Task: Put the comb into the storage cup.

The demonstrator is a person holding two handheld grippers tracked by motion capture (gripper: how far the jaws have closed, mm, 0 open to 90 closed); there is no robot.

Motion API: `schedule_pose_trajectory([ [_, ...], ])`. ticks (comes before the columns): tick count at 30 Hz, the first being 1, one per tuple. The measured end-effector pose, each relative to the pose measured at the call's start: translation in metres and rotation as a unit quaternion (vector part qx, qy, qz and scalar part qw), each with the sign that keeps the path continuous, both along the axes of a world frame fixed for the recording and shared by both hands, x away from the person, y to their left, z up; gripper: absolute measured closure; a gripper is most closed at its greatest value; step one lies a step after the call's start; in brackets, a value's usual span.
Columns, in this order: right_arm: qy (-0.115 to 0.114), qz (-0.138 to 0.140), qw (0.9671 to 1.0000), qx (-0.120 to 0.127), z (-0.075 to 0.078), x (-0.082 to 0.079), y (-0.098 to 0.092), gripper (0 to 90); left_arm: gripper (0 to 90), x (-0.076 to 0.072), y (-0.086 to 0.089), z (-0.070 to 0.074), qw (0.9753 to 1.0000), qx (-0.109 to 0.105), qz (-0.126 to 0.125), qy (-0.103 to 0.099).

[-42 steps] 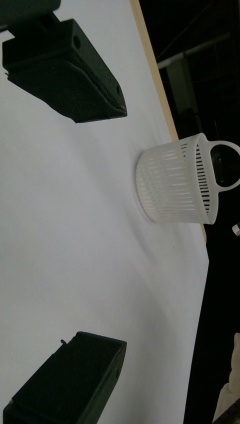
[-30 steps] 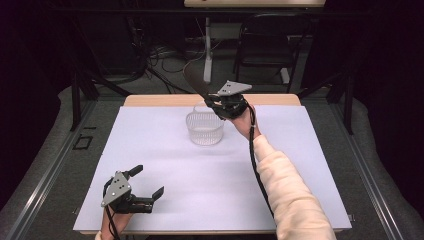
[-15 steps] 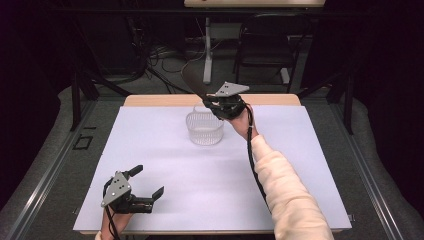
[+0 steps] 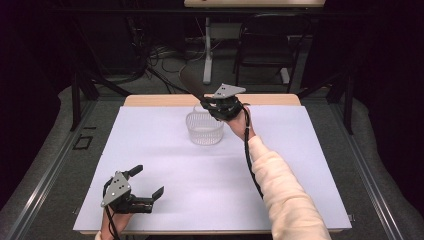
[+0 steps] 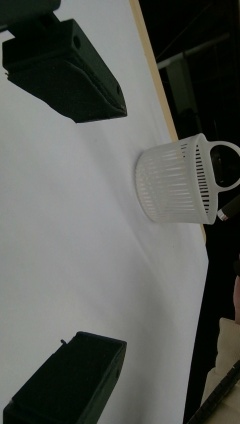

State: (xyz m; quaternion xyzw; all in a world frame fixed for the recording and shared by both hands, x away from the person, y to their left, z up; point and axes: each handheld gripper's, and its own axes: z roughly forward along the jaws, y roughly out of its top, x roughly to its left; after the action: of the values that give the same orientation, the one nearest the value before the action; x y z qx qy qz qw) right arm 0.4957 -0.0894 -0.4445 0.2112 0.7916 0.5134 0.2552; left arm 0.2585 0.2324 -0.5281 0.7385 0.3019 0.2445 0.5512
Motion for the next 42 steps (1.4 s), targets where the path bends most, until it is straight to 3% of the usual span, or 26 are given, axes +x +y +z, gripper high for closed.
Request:
schedule_pose_trajectory([
  [42,0.024,0.019,0.9992,-0.027,-0.024,0.007,0.010,72.5,0.0,0.000,0.000,0.000,1.0000,-0.001,-0.001,0.001],
])
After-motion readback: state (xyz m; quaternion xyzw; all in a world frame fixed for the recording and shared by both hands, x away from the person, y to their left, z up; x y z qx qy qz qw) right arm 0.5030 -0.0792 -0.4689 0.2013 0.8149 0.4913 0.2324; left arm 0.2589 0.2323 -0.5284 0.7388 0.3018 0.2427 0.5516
